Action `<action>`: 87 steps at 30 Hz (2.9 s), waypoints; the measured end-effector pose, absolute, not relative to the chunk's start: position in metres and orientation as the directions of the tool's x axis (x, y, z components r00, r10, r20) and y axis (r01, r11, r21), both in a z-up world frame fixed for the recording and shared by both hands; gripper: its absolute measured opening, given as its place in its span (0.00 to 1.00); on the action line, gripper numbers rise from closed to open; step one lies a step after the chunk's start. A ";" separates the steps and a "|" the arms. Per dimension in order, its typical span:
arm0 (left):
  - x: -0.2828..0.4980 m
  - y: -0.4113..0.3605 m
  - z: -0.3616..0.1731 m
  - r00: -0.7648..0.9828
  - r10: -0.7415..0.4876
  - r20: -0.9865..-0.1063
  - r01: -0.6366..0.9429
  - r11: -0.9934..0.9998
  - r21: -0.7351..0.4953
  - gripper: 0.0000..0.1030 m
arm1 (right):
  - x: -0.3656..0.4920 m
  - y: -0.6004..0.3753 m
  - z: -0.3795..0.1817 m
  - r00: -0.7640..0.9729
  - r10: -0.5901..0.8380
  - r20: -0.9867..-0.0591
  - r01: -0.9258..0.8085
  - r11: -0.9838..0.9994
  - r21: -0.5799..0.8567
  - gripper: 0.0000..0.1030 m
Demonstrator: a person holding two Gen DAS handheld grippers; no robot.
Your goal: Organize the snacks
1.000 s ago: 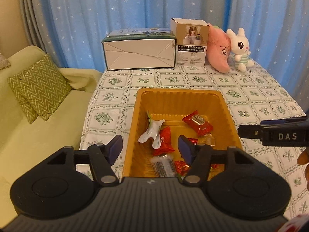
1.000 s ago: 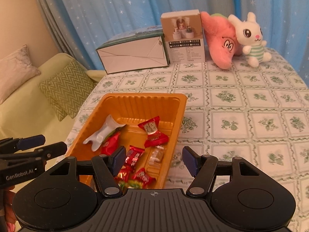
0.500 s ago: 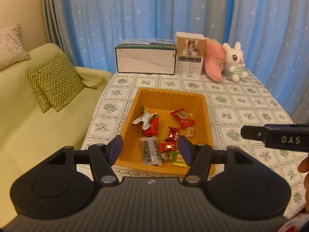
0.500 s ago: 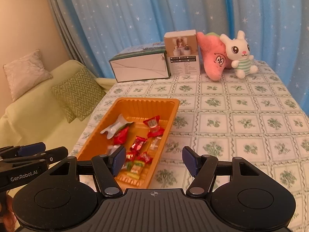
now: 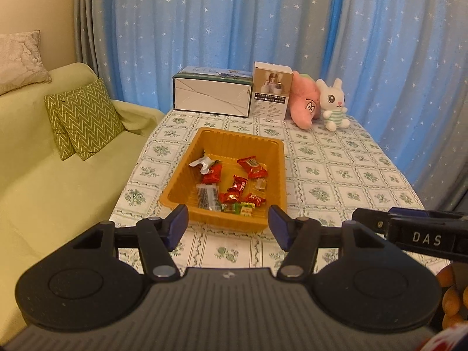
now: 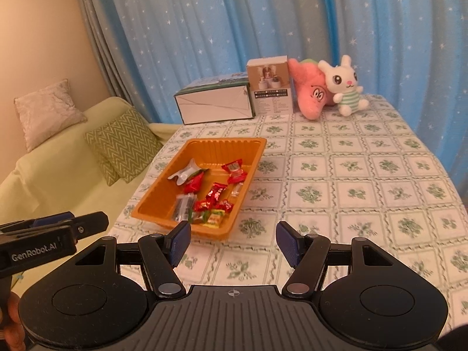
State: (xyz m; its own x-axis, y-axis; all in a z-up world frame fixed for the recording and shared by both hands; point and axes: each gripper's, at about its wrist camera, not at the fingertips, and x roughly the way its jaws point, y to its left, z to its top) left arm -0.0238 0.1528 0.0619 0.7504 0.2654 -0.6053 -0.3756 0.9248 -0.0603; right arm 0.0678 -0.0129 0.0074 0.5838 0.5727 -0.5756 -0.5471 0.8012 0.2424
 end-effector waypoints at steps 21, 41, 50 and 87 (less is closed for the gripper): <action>-0.089 0.118 0.081 0.777 0.278 -0.565 -0.372 0.926 -0.056 0.57 | -0.017 -0.051 0.026 0.658 0.541 -0.524 -0.544 0.823 0.166 0.63; -0.100 0.104 0.078 0.769 0.281 -0.574 -0.374 0.926 -0.048 0.57 | -0.035 -0.059 0.021 0.661 0.527 -0.535 -0.548 0.825 0.136 0.63; -0.099 0.107 0.077 0.767 0.280 -0.577 -0.375 0.926 -0.050 0.57 | -0.034 -0.061 0.020 0.660 0.525 -0.537 -0.546 0.826 0.137 0.63; -0.100 0.101 0.073 0.768 0.275 -0.578 -0.372 0.927 -0.053 0.57 | -0.032 -0.064 0.019 0.662 0.522 -0.537 -0.540 0.830 0.140 0.63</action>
State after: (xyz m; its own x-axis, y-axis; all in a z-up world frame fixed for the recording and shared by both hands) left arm -0.0995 0.1007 0.0733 0.7679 0.2754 -0.5784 -0.3722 0.9266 -0.0530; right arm -0.0321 -0.0643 0.0193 0.6623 0.5220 -0.5374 -0.5404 0.8297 0.1399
